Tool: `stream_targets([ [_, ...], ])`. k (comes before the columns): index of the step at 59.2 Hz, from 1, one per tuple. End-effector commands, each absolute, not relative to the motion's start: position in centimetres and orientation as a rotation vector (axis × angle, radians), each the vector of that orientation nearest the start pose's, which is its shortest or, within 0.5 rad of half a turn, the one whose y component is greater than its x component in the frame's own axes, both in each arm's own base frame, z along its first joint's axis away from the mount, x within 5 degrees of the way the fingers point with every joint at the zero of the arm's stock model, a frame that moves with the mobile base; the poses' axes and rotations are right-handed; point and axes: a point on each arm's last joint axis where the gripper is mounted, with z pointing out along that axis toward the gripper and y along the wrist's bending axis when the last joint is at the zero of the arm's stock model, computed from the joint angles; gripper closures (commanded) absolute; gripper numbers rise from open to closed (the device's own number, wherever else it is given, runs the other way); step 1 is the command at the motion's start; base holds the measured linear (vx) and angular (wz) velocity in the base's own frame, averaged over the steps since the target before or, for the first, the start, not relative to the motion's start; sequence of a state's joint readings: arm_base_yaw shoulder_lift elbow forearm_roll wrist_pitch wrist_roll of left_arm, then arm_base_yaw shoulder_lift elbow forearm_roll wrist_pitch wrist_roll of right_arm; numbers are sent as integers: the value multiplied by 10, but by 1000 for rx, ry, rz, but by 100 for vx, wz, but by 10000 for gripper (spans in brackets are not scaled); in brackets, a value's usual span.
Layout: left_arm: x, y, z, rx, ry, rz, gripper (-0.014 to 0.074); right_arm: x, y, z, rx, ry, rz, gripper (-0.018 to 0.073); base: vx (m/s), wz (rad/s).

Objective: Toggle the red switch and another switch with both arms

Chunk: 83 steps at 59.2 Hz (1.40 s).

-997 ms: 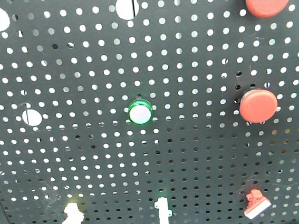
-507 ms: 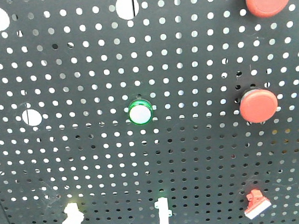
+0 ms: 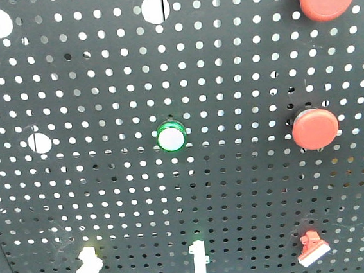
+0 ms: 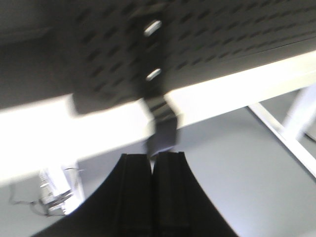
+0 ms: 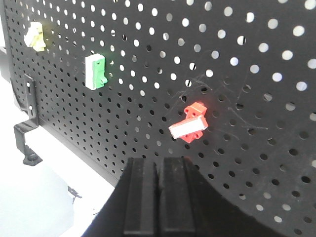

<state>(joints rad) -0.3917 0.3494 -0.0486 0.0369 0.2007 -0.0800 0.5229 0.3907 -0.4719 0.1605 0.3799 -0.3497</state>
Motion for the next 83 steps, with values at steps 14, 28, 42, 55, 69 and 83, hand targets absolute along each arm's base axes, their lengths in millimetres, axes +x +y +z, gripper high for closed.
stream_targets([
  [14,59,-7,196,73,1559,-112,594,74,47,326,-626,1566,276,566,0,0],
  [28,56,-4,197,45,1520,-83,594,74,47,326,-626,1566,276,566,0,0],
  [42,56,-4,198,45,1519,-83,594,74,47,326,-626,1566,276,566,0,0],
  [55,56,-4,198,45,1519,-83,594,74,47,326,-626,1566,276,566,0,0],
  [69,56,-4,198,45,1519,-83,594,72,45,326,-638,1553,249,566,0,0],
  [83,56,-4,198,45,1519,-83,594,62,10,284,-244,1564,-16,566,0,0],
])
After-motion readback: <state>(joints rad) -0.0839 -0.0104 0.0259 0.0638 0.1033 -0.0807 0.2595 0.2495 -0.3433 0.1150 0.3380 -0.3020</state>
